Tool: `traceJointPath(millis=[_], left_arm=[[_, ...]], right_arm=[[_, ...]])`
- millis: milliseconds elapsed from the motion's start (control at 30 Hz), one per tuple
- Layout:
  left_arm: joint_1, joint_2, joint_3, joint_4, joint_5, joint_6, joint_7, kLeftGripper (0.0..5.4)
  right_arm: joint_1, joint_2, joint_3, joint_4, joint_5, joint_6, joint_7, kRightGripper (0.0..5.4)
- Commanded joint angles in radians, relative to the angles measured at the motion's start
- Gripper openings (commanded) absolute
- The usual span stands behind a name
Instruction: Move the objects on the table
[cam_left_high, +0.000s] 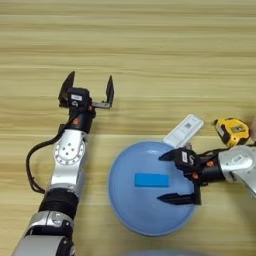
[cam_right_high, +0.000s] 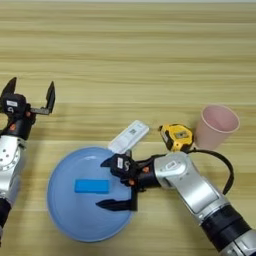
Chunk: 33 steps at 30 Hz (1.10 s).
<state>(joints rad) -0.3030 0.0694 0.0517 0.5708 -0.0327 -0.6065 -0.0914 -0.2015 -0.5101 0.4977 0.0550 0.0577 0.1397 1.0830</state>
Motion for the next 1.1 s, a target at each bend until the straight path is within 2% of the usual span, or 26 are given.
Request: traceJointPath(millis=[33, 233, 467, 933, 1100], left_arm=[[-0.016, -0.003, -0.007, 0.006, 0.018, -0.009, 0.006, 5.4], [-0.015, -0.004, -0.006, 0.003, 0.02, -0.01, 0.007, 5.4], [-0.018, -0.004, -0.005, 0.008, 0.021, -0.011, 0.008, 5.4], [-0.017, -0.006, -0.005, 0.008, 0.023, -0.012, 0.01, 5.4], [-0.017, -0.007, -0.006, 0.008, 0.025, -0.012, 0.012, 5.4]], right_arm=[[-0.011, -0.01, 0.008, 0.012, -0.031, -0.014, 0.008, 4.53], [-0.02, 0.004, 0.013, 0.032, -0.078, -0.032, -0.021, 3.78], [-0.022, 0.009, 0.015, 0.04, -0.099, -0.041, -0.023, 2.96], [-0.007, 0.003, 0.012, 0.021, -0.079, -0.024, 0.001, 1.45], [-0.001, 0.003, 0.006, 0.012, -0.067, -0.018, 0.005, 1.4]])
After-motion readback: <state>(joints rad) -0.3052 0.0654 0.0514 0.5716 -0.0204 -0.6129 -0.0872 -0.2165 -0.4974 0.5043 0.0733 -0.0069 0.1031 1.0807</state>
